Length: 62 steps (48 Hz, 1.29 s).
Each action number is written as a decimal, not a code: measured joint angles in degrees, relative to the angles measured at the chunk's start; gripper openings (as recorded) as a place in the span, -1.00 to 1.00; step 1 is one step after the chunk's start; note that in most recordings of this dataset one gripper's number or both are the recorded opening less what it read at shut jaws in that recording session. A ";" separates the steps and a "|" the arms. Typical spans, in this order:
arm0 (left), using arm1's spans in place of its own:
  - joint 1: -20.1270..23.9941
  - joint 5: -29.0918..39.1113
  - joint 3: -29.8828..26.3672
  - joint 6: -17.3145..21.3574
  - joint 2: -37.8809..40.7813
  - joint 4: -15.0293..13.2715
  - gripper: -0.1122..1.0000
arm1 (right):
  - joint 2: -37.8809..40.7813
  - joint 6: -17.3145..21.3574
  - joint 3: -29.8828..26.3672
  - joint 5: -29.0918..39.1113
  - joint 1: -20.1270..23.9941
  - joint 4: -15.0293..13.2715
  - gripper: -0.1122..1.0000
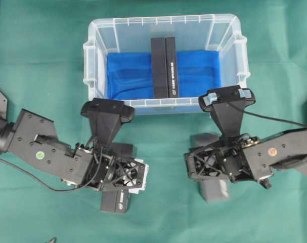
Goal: Take the box out of the case with both arms.
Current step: 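Open both grippers to release the boxes upright on the cloth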
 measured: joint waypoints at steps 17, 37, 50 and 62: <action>0.09 0.62 0.18 -3.34 -0.26 0.00 0.84 | 0.00 0.00 -0.18 1.58 0.00 0.09 0.88; 0.09 0.79 -0.62 -3.25 -0.53 0.00 0.84 | 0.00 -0.26 -2.11 2.46 0.00 0.09 0.87; 0.09 7.12 -4.31 -3.34 -3.08 0.00 0.84 | -0.09 -2.37 -7.73 10.28 0.09 -0.09 0.87; 0.00 15.64 -9.76 -3.34 -6.77 0.00 0.84 | -0.35 -4.13 -12.83 15.73 0.18 -0.70 0.87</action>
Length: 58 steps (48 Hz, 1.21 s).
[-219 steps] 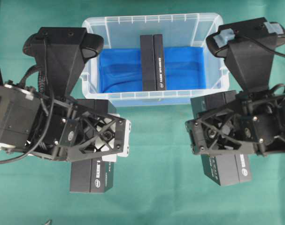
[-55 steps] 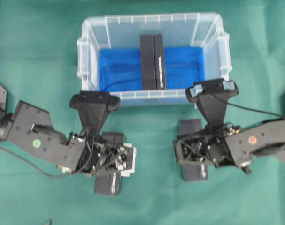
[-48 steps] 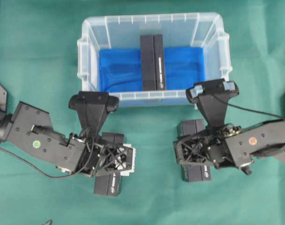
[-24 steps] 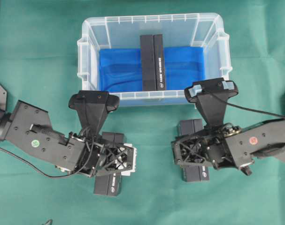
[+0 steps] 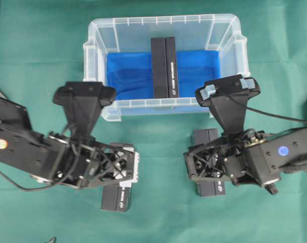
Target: Take the box out of the case with both arms.
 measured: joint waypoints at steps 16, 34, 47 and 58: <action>0.09 8.61 -4.66 0.00 -3.96 0.53 0.84 | -2.46 -1.14 -5.10 7.38 0.00 -1.23 0.85; 0.00 9.93 -5.98 0.09 -4.04 0.62 0.84 | -2.72 -1.58 -7.03 9.40 0.00 -1.23 0.85; -1.05 10.55 -5.89 -0.18 -4.04 0.53 0.84 | -2.90 -2.64 -6.94 9.58 0.44 -0.44 0.85; -2.20 13.71 -5.71 -0.62 -5.45 0.53 0.84 | -6.33 -1.76 -4.13 10.99 1.67 0.62 0.85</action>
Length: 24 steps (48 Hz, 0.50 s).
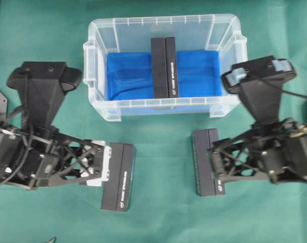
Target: Take the box out of the case with both arms.
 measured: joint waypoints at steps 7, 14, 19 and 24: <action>-0.88 2.02 1.49 -0.26 -1.93 0.00 0.84 | -3.78 1.93 3.25 0.44 1.05 0.09 0.85; -1.76 2.99 4.48 -2.37 -4.92 0.00 0.84 | -7.65 4.31 6.68 0.44 2.20 0.09 0.85; -3.08 2.90 7.82 -4.75 -8.00 0.00 0.84 | -10.63 6.24 9.32 0.53 3.16 0.18 0.85; -4.57 2.55 10.99 -6.77 -10.72 -0.09 0.84 | -13.27 7.47 11.60 0.62 3.78 0.18 0.85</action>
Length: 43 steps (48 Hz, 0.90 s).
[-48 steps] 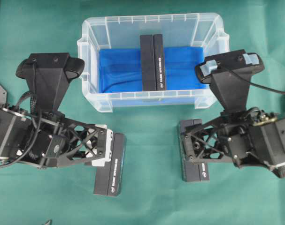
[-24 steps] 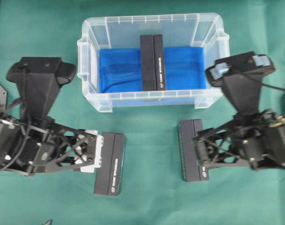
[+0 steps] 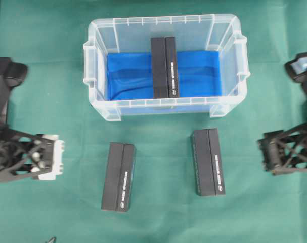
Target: Take the box out of the case with both arms.
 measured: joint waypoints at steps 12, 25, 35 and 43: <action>-3.43 -0.26 6.33 -3.78 -6.42 -0.09 0.84 | -4.92 0.88 3.16 2.99 0.97 0.00 0.85; -4.92 -0.18 9.23 -6.42 -10.55 -0.18 0.84 | -5.89 0.88 3.60 3.87 1.23 0.09 0.85; -4.92 0.00 9.32 -6.59 -10.55 -0.09 0.84 | -5.62 0.88 3.60 3.96 1.23 0.09 0.85; -4.75 0.44 9.32 -6.50 -10.55 -0.09 0.84 | -5.62 0.53 3.60 3.96 1.23 -0.09 0.85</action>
